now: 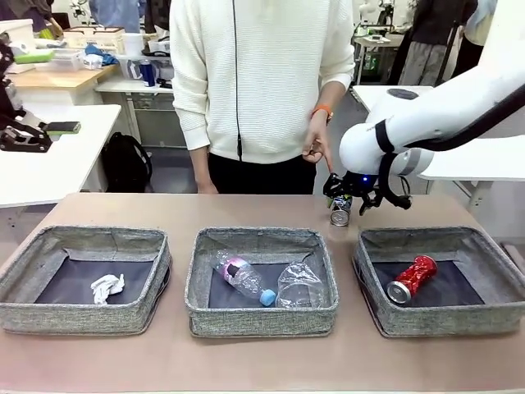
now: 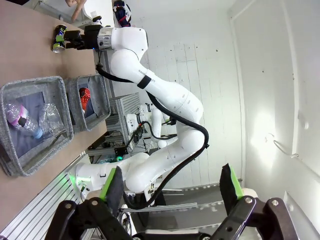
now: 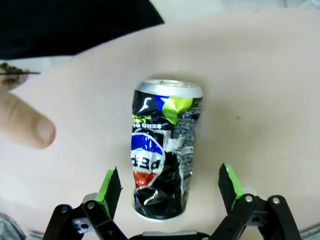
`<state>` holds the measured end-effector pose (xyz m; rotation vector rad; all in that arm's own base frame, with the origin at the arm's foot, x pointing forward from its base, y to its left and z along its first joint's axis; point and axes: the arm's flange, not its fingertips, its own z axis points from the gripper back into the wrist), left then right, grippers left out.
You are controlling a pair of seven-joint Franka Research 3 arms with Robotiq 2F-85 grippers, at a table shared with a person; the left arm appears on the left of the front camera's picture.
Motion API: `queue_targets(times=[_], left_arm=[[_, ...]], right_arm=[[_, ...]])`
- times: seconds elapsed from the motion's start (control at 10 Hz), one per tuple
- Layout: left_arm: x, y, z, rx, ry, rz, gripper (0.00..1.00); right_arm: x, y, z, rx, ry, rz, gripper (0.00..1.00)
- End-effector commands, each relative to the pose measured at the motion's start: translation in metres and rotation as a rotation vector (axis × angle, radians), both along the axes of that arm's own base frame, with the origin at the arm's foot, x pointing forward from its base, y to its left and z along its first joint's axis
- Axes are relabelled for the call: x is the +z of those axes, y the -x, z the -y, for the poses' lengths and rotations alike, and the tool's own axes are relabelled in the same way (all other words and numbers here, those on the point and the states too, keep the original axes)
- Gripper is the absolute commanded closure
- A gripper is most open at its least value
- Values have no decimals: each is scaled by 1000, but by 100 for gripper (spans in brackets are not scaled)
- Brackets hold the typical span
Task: Sort the waste into the appropriate baskets.
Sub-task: Pick up the waste item pointed out by the person.
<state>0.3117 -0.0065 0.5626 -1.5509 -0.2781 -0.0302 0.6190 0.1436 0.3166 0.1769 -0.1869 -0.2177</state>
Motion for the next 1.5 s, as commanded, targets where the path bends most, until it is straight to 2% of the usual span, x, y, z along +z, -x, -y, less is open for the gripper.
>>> queue_targets(times=[0.0,0.6,0.7,0.8,0.9,1.0,1.1,1.4], left_arm=[[3,1,-1,-6,18,18,0],[3,1,-1,-6,18,18,0],[3,1,-1,-6,18,18,0],[3,1,-1,-6,18,18,0],[3,1,-1,-6,18,18,0],[3,1,-1,-6,18,18,0],[3,1,-1,-6,18,18,0],[3,1,-1,-6,18,18,0]], right_arm=[[-4,-10,-3,-49,-11,-26,0],[-7,-11,-1,-50,-15,-31,0],[-8,-11,-1,-38,-12,-6,60],[-8,-11,-2,-34,-16,1,60],[-9,-11,-1,-21,-27,-14,100],[-11,-12,0,-20,-31,-16,64],[-12,-11,0,-21,-29,-17,100],[-14,-10,2,-25,-23,-29,100]])
